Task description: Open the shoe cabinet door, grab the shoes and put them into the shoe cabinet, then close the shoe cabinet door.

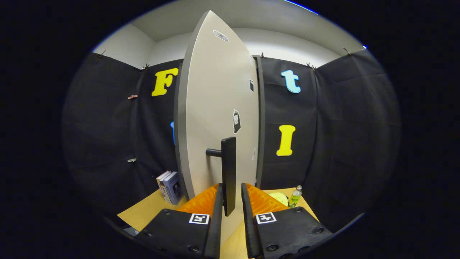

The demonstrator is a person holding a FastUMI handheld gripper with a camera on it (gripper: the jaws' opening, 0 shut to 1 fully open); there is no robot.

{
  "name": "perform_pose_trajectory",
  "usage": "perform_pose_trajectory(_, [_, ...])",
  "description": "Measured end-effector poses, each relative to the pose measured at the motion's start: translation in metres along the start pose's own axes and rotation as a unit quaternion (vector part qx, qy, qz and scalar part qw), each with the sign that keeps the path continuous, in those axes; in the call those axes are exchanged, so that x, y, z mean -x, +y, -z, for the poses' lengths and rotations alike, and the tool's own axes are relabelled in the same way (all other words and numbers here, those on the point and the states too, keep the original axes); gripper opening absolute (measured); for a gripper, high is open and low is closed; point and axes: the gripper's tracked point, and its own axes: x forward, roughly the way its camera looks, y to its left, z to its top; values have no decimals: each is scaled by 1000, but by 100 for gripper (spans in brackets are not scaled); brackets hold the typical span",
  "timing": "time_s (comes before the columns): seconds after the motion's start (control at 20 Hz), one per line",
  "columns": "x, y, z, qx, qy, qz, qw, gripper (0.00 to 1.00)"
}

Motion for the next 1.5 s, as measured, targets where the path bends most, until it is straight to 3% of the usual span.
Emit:
perform_pose_trajectory(0.3, [61, -34, -18, 18, -48, 43, 998, 32])
perform_pose_trajectory(0.75, [48, 9, 20, 24, -9, -16, 1000, 32])
perform_pose_trajectory(1.15, [-7, 91, 111, 14, 96, -73, 993, 32])
perform_pose_trajectory(1.5, [-63, 133, 252, -9, 236, -52, 970, 33])
